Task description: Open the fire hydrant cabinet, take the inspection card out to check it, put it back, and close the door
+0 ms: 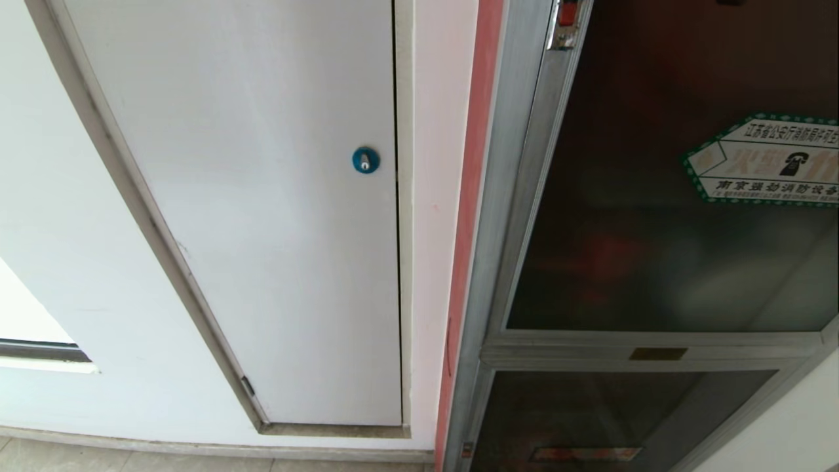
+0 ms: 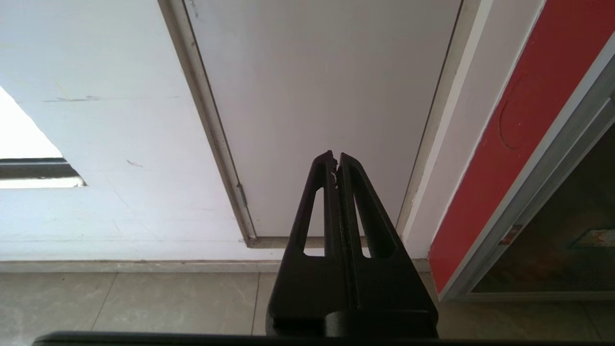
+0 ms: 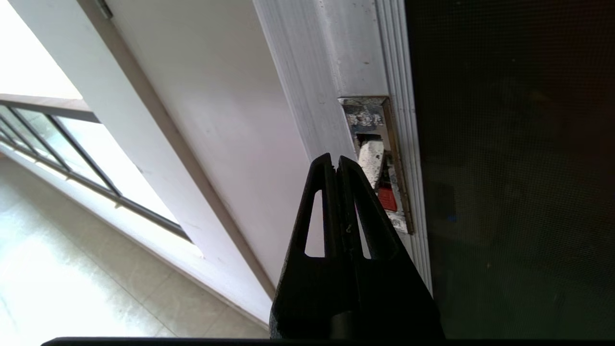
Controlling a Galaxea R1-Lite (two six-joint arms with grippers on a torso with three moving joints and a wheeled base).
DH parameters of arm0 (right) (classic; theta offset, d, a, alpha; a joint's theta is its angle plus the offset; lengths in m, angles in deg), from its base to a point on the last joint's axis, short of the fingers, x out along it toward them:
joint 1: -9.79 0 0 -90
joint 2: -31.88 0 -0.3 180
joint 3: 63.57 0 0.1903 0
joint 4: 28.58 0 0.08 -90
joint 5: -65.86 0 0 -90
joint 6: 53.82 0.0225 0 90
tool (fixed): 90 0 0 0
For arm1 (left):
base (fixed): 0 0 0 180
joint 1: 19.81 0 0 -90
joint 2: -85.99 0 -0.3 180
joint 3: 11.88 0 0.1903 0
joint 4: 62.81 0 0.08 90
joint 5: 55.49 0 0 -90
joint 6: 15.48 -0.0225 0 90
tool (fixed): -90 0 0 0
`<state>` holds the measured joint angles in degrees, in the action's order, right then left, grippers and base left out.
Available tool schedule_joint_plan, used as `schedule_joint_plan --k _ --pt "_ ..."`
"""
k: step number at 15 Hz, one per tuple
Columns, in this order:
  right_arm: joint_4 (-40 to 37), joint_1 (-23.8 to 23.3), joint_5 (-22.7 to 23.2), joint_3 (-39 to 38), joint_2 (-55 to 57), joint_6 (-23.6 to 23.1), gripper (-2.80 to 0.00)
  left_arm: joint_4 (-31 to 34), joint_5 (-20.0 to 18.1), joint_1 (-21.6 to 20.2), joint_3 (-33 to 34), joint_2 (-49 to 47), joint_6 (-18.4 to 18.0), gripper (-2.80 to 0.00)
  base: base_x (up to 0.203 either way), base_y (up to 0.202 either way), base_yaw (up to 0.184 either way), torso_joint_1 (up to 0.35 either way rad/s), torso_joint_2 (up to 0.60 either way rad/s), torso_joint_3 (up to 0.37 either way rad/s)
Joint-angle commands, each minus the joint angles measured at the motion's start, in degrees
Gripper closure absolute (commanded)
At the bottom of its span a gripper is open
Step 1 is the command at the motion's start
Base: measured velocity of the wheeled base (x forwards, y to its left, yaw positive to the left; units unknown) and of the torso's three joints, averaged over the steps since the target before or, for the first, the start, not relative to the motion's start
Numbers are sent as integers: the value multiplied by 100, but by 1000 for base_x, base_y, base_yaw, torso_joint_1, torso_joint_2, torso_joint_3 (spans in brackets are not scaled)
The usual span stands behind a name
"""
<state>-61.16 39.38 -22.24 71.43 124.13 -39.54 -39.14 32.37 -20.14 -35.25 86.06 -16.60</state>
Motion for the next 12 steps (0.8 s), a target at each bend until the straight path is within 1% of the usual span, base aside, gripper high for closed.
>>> schedule_joint_plan --k 1,4,6,12 --pt "-19 -32 3 -1 57 5 0 -5 3 -2 0 -7 -2 0 0 0 0 0 0 0" --pt "-80 -41 21 -18 83 5 0 -5 3 -2 0 -7 -2 0 0 0 0 0 0 0" --pt "-81 -41 135 8 83 5 0 -3 -5 -2 0 -7 -2 0 0 0 0 0 0 0" --pt "-98 -67 126 -10 188 5 0 -2 -5 -2 0 -7 -2 0 0 0 0 0 0 0"
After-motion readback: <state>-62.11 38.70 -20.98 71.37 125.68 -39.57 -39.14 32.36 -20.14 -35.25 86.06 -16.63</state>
